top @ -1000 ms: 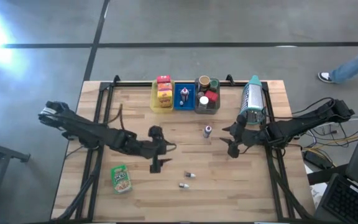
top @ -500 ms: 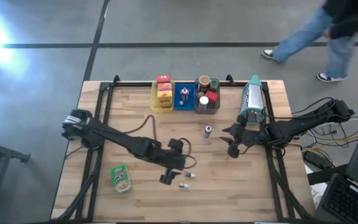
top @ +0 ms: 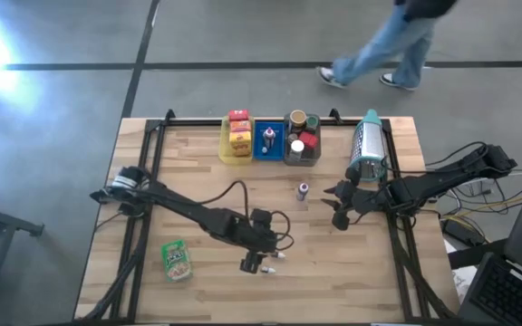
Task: Pick & Place Kitchen Items
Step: Put the small purple food coloring bottle into the blue bin
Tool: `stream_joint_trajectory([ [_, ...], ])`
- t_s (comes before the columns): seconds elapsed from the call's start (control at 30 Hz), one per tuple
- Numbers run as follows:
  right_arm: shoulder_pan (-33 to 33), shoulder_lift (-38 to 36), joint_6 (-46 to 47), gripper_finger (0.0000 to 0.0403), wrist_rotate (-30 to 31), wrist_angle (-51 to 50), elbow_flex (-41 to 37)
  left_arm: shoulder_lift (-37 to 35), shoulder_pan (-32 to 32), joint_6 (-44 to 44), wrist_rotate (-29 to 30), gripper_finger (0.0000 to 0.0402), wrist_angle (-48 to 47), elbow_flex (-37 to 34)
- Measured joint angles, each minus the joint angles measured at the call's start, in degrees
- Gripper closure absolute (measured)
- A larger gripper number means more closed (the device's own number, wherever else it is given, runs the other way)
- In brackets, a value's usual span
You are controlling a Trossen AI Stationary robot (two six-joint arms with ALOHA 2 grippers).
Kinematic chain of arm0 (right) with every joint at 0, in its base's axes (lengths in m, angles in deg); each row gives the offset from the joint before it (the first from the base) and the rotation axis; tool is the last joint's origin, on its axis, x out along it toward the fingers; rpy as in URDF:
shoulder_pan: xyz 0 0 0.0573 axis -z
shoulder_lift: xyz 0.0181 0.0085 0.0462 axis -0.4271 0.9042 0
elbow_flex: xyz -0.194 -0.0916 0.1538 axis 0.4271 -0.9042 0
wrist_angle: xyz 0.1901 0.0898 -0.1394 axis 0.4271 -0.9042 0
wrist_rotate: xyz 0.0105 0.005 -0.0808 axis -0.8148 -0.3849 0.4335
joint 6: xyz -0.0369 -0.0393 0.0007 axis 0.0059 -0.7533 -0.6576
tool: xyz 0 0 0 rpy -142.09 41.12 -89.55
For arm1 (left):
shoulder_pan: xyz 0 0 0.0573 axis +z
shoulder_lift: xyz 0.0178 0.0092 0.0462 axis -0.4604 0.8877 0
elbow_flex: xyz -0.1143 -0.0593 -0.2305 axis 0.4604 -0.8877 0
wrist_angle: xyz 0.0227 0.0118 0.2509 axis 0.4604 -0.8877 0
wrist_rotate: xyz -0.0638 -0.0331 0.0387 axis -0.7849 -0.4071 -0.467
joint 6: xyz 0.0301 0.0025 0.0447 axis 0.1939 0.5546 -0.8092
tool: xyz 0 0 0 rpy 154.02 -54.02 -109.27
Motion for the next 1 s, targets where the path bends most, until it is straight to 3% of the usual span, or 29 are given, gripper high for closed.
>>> stream_joint_trajectory([
  [0.1, 0.0, 0.0, 0.0, 0.0275, 0.0, 0.1, -0.7, 0.0, -0.9, 0.0, 0.2, 0.0137, 6.3, -2.9],
  [0.63, 0.0, 0.0, -0.6, 0.0243, 0.2, 9.5, -6.0, 0.3, -3.5, 0.0, 3.5, 0.0138, 12.6, -6.0],
  [1.0, 0.0, 0.0, -1.2, 0.0227, 2.0, 9.4, -5.1, 5.4, -3.1, 0.6, 4.6, 0.0138, 17.2, -6.0],
])
